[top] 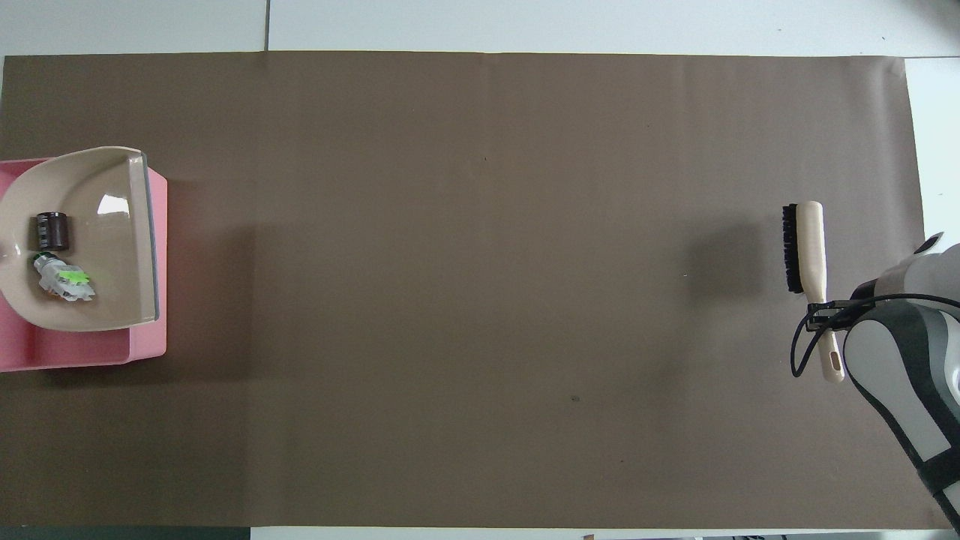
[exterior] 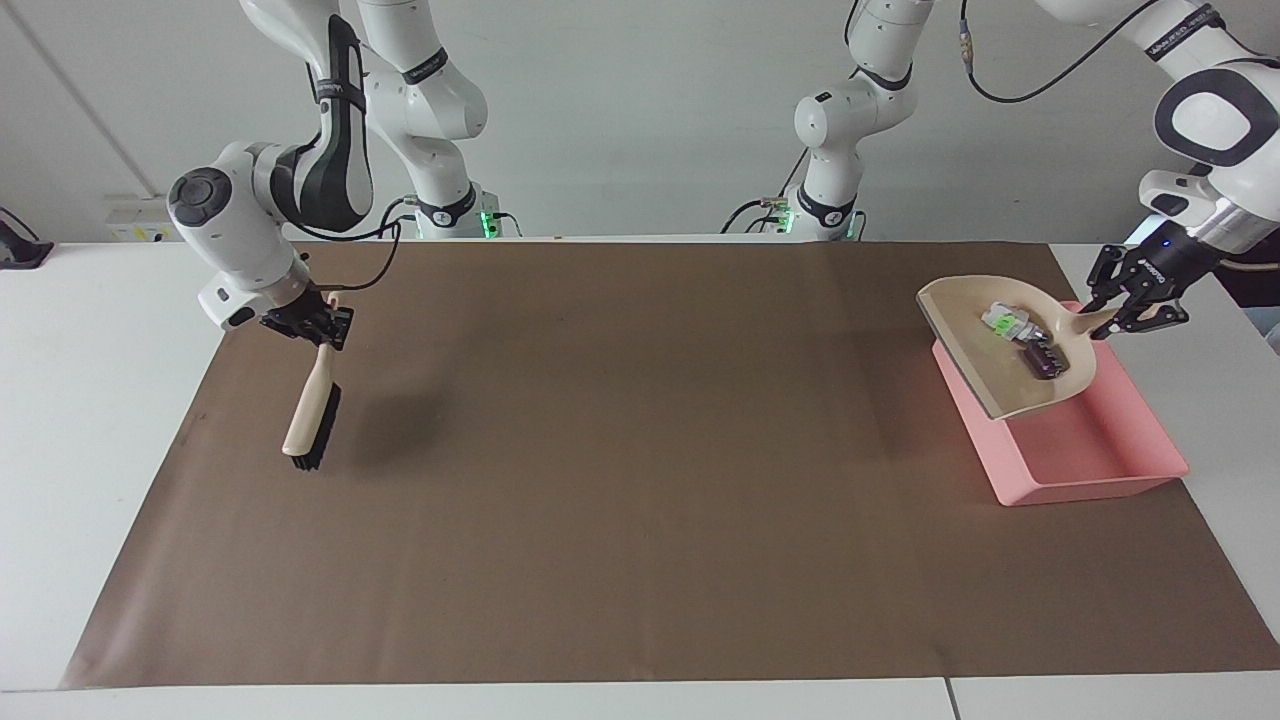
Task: Clean e-waste and dump in bin
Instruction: 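Tip the dustpan over the pink bin with the left gripper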
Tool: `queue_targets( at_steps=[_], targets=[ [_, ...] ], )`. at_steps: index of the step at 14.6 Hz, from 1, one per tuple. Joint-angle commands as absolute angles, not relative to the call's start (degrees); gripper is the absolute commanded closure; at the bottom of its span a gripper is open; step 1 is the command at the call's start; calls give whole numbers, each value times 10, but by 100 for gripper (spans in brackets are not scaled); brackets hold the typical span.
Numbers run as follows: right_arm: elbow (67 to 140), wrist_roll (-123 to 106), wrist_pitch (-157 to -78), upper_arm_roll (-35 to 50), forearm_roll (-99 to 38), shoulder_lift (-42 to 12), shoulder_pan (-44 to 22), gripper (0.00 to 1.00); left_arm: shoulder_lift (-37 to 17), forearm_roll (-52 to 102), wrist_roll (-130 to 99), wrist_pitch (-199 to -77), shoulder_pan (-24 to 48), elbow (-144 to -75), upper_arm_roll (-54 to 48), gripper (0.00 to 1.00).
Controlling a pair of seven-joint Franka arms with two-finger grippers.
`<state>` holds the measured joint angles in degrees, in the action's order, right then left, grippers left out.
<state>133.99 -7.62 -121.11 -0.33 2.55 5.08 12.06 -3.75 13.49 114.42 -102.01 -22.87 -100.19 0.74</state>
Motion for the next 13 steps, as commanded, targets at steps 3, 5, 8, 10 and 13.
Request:
queue_targets(
  at_steps=[3,5,8,10,13],
  targets=[
    [1353,-92,-1226,8,26,54,128,100,-112,105,1235,-961,-247,-863,55,100],
    [1356,-98,-1227,8,25,53,128,100,-129,37,1253,-968,-247,-839,59,100],
    [1361,-98,-1230,8,13,53,127,99,-137,-57,1248,-1012,-240,-838,61,100],
    [1369,-111,-1241,8,1,52,127,98,-137,-128,1219,-1040,-218,-845,61,100],
    [1375,-123,-1244,8,0,53,132,98,-133,-195,1166,-1043,-182,-866,61,100]
  ],
)
